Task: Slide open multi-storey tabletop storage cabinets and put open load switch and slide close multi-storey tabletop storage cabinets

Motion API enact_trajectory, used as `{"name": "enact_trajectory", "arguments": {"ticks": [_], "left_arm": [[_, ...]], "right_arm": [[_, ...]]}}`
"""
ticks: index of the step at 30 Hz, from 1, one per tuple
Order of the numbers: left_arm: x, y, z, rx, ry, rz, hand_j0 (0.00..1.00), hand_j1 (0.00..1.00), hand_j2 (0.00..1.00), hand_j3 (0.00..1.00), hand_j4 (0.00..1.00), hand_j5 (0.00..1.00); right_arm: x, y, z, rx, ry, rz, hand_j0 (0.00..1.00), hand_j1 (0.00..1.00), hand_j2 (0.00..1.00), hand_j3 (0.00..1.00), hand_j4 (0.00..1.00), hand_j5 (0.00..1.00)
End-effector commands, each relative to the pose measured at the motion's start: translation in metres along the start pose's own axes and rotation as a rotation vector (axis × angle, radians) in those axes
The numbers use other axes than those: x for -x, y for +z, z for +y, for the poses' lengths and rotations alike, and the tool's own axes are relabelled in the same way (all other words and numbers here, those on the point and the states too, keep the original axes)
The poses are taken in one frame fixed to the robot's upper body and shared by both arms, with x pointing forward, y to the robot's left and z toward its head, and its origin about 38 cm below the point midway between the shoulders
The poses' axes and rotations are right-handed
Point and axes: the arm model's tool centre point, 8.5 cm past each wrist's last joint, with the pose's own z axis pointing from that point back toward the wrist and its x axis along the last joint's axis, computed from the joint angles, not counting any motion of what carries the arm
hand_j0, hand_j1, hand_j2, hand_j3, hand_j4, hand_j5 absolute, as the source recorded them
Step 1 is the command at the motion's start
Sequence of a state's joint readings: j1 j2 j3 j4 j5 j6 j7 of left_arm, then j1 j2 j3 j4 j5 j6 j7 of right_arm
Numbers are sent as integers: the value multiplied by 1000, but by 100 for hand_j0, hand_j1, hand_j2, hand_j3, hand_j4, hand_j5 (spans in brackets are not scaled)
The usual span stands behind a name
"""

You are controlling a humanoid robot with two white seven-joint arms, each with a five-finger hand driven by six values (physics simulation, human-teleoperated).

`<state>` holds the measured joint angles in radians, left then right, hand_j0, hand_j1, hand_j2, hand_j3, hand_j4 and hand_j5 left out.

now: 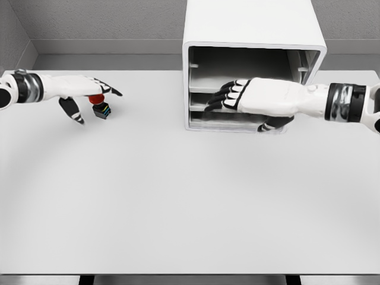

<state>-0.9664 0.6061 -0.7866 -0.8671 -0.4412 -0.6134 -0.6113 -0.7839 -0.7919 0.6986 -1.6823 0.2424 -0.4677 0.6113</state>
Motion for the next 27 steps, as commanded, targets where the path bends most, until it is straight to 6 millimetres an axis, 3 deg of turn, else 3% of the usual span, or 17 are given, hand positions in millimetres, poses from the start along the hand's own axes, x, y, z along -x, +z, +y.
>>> {"name": "enact_trajectory", "arguments": {"ticks": [1, 8, 12, 16, 27], "left_arm": [[3, 3, 4, -10, -6, 17, 100, 100, 100, 100, 100, 100], [2, 1, 8, -18, -15, 20, 96, 96, 96, 96, 96, 96], [1, -2, 4, 12, -47, 36, 86, 86, 86, 86, 86, 86], [2, -4, 0, 30, -81, 55, 83, 83, 83, 83, 83, 83], [-4, -12, 1, 34, -98, 48, 72, 72, 72, 72, 72, 72]], "right_arm": [[16, -4, 5, -3, -47, 60, 100, 100, 100, 100, 100, 100], [37, -18, 10, -18, -115, 117, 100, 100, 100, 100, 100, 100], [49, -14, 16, -27, -140, 148, 100, 100, 100, 100, 100, 100], [69, -6, 21, -33, -173, 201, 100, 100, 100, 100, 100, 100], [53, -30, 22, -83, -136, 147, 100, 100, 100, 100, 100, 100]]}}
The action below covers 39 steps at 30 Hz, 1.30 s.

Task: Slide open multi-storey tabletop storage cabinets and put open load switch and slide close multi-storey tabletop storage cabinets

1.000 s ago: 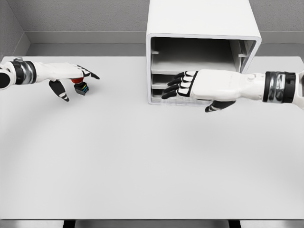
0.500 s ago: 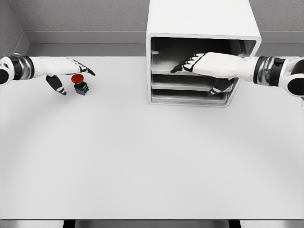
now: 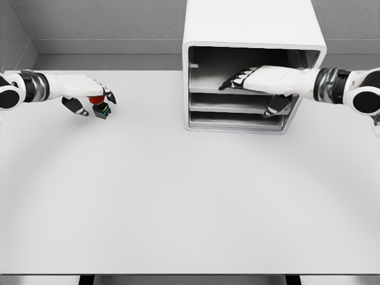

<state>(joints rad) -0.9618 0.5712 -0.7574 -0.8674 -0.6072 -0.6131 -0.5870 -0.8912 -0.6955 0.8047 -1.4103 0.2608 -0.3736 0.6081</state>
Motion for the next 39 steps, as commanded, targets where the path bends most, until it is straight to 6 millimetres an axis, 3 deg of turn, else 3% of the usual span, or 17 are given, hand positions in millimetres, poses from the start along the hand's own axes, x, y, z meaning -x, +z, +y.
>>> {"name": "enact_trajectory", "arguments": {"ticks": [1, 7, 11, 13, 20, 27, 28, 31, 33, 37, 39], "left_arm": [[-2, -3, 1, -4, 3, -5, 69, 69, 69, 69, 69, 69], [-9, -10, 4, -2, -13, -14, 67, 67, 67, 67, 67, 67], [-8, -9, 3, 1, -13, -11, 55, 55, 55, 55, 55, 55], [-6, -7, 2, 3, -12, -7, 54, 54, 54, 54, 54, 54], [-4, -6, 0, 16, -26, 5, 42, 42, 42, 42, 42, 42], [-8, -2, 10, -4, -52, -4, 39, 39, 39, 39, 39, 39], [-10, 8, 17, -21, -87, -6, 35, 35, 35, 35, 35, 35], [-22, 33, 40, -83, -170, -35, 34, 34, 34, 34, 34, 34], [-34, 53, 52, -127, -217, -70, 34, 34, 34, 34, 34, 34], [-55, 81, 66, -174, -290, -117, 34, 34, 34, 34, 34, 34], [-55, 89, 67, -188, -275, -130, 33, 33, 33, 33, 33, 33]], "right_arm": [[-10, -6, 4, -21, 25, -31, 100, 100, 100, 100, 100, 100], [-26, -8, 0, -26, 70, -77, 100, 100, 100, 100, 100, 100], [-36, 5, -3, -20, 115, -107, 100, 100, 100, 100, 100, 100], [-43, 5, -4, -17, 131, -132, 100, 100, 100, 100, 100, 100], [-47, 17, 0, -28, 172, -168, 100, 100, 100, 100, 100, 100], [-52, 28, 9, -47, 196, -195, 100, 100, 100, 100, 100, 100], [-54, 28, 9, -46, 205, -206, 100, 100, 100, 100, 100, 100], [-58, 29, 13, -52, 211, -226, 100, 100, 100, 100, 100, 100], [-58, 39, 14, -55, 228, -223, 100, 100, 100, 100, 100, 100], [-61, 46, 17, -45, 235, -241, 100, 100, 100, 100, 100, 100], [-62, 46, 19, -45, 239, -252, 100, 100, 100, 100, 100, 100]]}}
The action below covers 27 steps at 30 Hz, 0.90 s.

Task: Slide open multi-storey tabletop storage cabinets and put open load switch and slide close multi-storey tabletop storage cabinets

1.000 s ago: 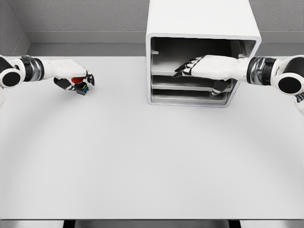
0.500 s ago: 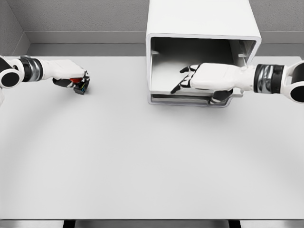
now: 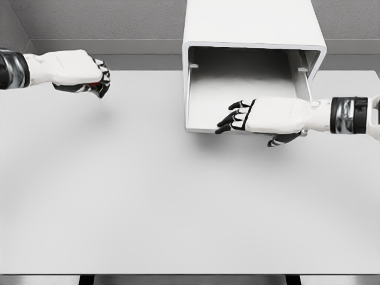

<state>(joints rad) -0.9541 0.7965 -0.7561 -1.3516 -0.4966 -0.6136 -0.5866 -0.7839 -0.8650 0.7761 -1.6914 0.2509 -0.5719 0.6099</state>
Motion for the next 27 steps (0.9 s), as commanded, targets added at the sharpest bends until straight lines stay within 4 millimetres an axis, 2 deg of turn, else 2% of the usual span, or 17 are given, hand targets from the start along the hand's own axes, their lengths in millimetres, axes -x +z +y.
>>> {"name": "enact_trajectory", "arguments": {"ticks": [1, 3, 5, 8, 10, 13, 14, 17, 18, 27], "left_arm": [[-8, 14, 12, -38, -8, -28, 34, 34, 34, 34, 34, 34], [-15, 29, 22, -69, -14, -54, 34, 34, 34, 34, 34, 34], [-32, 33, 36, -99, -52, -101, 33, 33, 33, 33, 33, 33], [-47, 34, 52, -135, -81, -146, 33, 33, 33, 33, 33, 33], [-62, 39, 70, -179, -134, -175, 34, 34, 34, 34, 34, 34], [-75, 33, 84, -212, -162, -215, 34, 34, 34, 34, 34, 34], [-78, 30, 89, -222, -168, -224, 34, 34, 34, 34, 34, 34], [-79, 29, 92, -229, -171, -227, 34, 34, 34, 34, 34, 34], [-79, 29, 92, -231, -172, -228, 34, 34, 34, 34, 34, 34], [-85, 32, 100, -252, -190, -243, 34, 34, 34, 34, 34, 34]], "right_arm": [[-4, 2, -2, -2, 28, -19, 100, 100, 100, 100, 100, 100], [-5, 14, -6, 4, 50, -9, 100, 100, 100, 100, 100, 100], [-4, 19, -6, 28, 29, -4, 100, 100, 100, 100, 100, 100], [-3, 23, -11, 47, 25, -1, 100, 100, 100, 100, 100, 100], [-2, 26, -15, 61, 26, 3, 100, 100, 100, 100, 100, 100], [-2, 27, -13, 62, 20, 5, 100, 100, 100, 100, 100, 100], [0, 33, -13, 63, 7, 9, 100, 100, 100, 100, 100, 100], [0, 33, -13, 67, 1, 7, 100, 100, 100, 100, 100, 100], [-1, 32, -7, 61, -13, 4, 100, 100, 100, 100, 100, 100], [-5, 23, 6, 31, -41, -24, 100, 100, 100, 100, 100, 100]]}}
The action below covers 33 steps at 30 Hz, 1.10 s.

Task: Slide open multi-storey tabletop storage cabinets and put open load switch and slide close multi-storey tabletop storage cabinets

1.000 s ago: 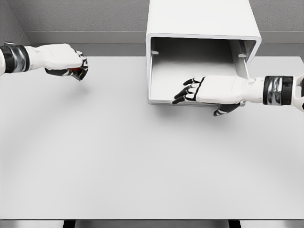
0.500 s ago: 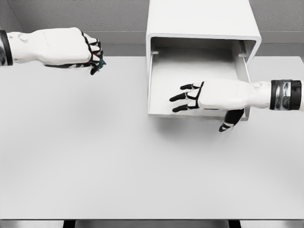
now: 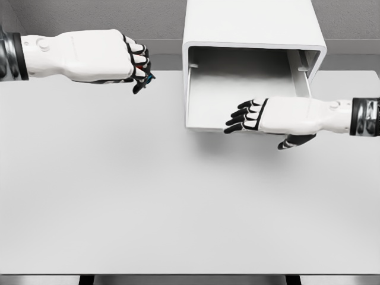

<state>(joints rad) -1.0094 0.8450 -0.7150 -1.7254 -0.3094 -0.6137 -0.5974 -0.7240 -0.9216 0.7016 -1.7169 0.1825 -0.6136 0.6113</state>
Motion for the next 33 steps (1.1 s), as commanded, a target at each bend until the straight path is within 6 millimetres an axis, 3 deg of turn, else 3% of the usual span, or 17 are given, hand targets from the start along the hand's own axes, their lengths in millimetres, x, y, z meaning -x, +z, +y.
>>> {"name": "enact_trajectory", "arguments": {"ticks": [1, 11, 22, 23, 27, 29, 33], "left_arm": [[-1, 0, 2, -9, 1, -2, 34, 34, 34, 34, 34, 34], [-3, 2, 11, -36, -1, -15, 34, 34, 34, 34, 34, 34], [-6, 4, 20, -58, -8, -30, 34, 34, 34, 34, 34, 34], [-7, 4, 21, -58, -9, -31, 34, 34, 34, 34, 34, 34], [-8, 2, 30, -86, -12, -46, 34, 34, 34, 34, 34, 34], [-13, -10, 36, -112, -16, -76, 34, 34, 34, 34, 34, 34], [-24, -35, 69, -179, -70, -147, 36, 36, 36, 36, 36, 36]], "right_arm": [[-1, -3, 5, -10, -17, -9, 100, 100, 100, 100, 100, 100], [-7, -9, 17, -46, -30, -33, 100, 100, 100, 100, 100, 100], [2, 19, -13, 59, -31, 13, 100, 100, 100, 100, 100, 100], [3, 25, -16, 85, -46, 15, 100, 100, 100, 100, 100, 100], [9, 80, -39, 242, -106, 70, 100, 100, 100, 100, 100, 100], [9, 109, -45, 313, -146, 94, 100, 100, 100, 100, 100, 100], [8, 168, -52, 423, -160, 193, 100, 100, 100, 100, 100, 100]]}}
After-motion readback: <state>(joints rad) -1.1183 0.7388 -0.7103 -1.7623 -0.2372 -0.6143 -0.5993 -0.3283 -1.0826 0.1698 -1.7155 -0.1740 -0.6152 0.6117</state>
